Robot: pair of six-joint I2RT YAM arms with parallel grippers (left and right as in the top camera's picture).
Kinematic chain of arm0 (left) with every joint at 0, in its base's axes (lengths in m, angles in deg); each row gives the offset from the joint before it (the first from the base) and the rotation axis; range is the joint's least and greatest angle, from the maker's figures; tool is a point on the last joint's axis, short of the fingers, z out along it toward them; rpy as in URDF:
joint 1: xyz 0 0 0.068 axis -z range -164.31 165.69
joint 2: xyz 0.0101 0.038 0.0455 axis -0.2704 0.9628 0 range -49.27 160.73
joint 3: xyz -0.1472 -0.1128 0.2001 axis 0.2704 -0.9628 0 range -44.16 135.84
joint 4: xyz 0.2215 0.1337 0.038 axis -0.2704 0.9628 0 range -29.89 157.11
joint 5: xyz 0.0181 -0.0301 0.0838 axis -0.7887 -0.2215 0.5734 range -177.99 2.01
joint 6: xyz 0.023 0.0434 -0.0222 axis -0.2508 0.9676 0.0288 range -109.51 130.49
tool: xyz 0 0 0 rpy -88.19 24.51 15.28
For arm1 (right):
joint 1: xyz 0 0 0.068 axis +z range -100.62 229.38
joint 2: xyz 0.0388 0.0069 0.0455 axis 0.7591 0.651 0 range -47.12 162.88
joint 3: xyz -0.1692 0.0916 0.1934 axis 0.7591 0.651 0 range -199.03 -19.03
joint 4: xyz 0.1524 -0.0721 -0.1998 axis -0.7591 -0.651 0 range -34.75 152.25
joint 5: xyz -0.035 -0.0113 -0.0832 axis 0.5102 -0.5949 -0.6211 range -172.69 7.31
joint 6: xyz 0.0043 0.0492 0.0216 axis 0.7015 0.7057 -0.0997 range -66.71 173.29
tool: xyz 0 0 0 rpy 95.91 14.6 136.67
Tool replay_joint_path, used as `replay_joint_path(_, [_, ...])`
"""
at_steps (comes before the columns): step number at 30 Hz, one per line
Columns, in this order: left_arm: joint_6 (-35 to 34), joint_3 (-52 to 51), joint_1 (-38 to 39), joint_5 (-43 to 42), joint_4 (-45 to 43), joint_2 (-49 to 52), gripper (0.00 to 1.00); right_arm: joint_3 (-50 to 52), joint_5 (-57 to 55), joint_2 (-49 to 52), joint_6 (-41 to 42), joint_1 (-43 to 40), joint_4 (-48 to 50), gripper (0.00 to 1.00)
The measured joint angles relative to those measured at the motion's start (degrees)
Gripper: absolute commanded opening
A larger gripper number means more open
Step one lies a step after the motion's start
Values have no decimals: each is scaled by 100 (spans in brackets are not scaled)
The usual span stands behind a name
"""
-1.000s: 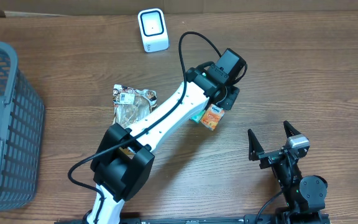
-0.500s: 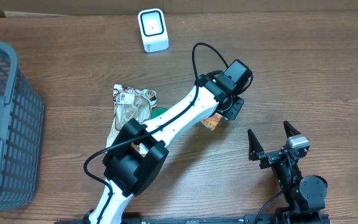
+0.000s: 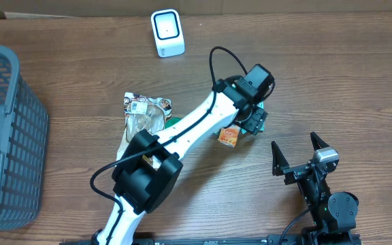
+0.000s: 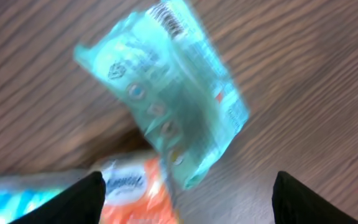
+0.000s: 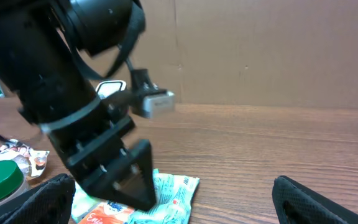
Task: Scan the item barcode
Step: 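Carry the green tissue bag right of the orange pack and drop it, then retract the left arm to the upper-left of the table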
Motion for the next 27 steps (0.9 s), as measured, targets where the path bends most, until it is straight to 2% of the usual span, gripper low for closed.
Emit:
replay_joint_path(4, [4, 789, -461, 17, 1010, -140, 80, 0, 0, 0, 0, 0, 0, 100])
replay_joint_path(8, [7, 1679, -1235, 179, 2024, -625, 85, 0, 2, 0, 0, 0, -2, 100])
replay_joint_path(13, [0, 2345, -2402, 487, 2769, -1504, 100, 0, 2, 0, 2, 2, 0, 100])
replay_joint_path(17, [4, 2437, -3327, 605, 3180, -1954, 100, 0, 2, 0, 2, 0, -2, 100])
replay_joint_path(22, [70, 2430, -4330, 610, 3600, -1917, 100, 0, 2, 0, 0, 0, 0, 100])
replay_joint_path(27, [323, 2420, -4977, 348, 3659, -1873, 100, 0, 4, 0, 2, 0, 0, 100])
